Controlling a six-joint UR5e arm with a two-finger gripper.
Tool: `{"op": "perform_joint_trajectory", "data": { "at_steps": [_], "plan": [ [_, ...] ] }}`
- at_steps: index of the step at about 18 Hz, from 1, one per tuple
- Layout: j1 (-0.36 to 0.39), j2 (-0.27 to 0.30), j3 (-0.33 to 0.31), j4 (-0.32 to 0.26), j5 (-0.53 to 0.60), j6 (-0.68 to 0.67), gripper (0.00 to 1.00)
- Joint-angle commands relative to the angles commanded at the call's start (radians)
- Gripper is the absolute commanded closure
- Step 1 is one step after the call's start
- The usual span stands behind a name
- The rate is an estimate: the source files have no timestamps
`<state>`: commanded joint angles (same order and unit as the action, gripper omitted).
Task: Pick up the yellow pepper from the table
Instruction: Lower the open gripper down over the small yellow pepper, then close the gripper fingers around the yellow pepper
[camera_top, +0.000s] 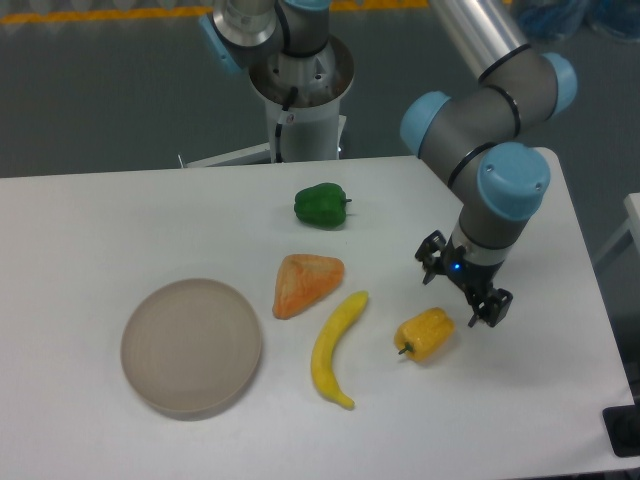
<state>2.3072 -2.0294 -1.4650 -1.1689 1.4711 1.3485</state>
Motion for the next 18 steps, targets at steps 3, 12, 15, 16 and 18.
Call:
{"op": "perform_joint_trajectory", "data": {
  "at_steps": [3, 12, 15, 16, 18],
  "plan": [
    [-0.025, -0.017, -0.003, 0.047, 0.006, -0.034, 0.00],
    [-0.049, -0.067, 0.000, 0.094, 0.075, -0.026, 0.00],
    [-0.064, -0.086, -0.005, 0.106, 0.090, -0.032, 0.00],
    [-0.065, -0.086, -0.023, 0.106, 0.089, -0.032, 0.00],
    [-0.065, -0.081, -0.040, 0.107, 0.091, -0.029, 0.00]
  ]
}}
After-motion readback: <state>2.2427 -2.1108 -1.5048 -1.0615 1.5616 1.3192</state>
